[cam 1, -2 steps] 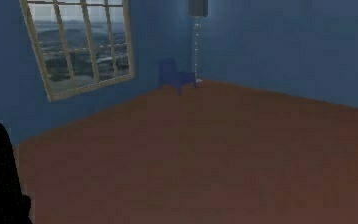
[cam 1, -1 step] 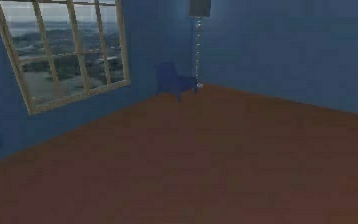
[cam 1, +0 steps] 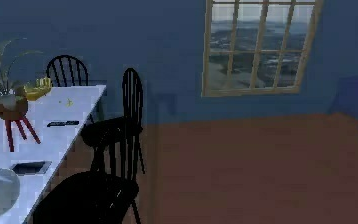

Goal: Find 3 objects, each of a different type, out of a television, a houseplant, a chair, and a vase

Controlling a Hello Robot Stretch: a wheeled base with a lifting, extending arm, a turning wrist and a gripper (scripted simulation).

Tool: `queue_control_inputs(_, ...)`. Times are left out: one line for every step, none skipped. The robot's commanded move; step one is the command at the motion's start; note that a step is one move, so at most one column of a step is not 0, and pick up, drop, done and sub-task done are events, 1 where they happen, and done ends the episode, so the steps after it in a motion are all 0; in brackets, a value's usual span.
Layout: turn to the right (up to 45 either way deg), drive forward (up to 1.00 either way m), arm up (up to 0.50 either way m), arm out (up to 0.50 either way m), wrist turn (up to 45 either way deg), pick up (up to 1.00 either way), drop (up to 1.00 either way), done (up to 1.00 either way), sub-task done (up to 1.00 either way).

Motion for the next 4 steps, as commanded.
queue_control_inputs(-45.0, 0.0, 0.0, 0.0, 0.0, 0.0, 0.0, 0.0, 0.0)
queue_control_inputs(0.0, 0.0, 0.0, 0.0, 0.0, 0.0, 0.0, 0.0, 1.0)
queue_control_inputs(45.0, 0.0, 0.0, 0.0, 0.0, 0.0, 0.0, 0.0, 0.0)
queue_control_inputs(9.0, 0.0, 0.0, 0.0, 0.0, 0.0, 0.0, 0.0, 0.0)
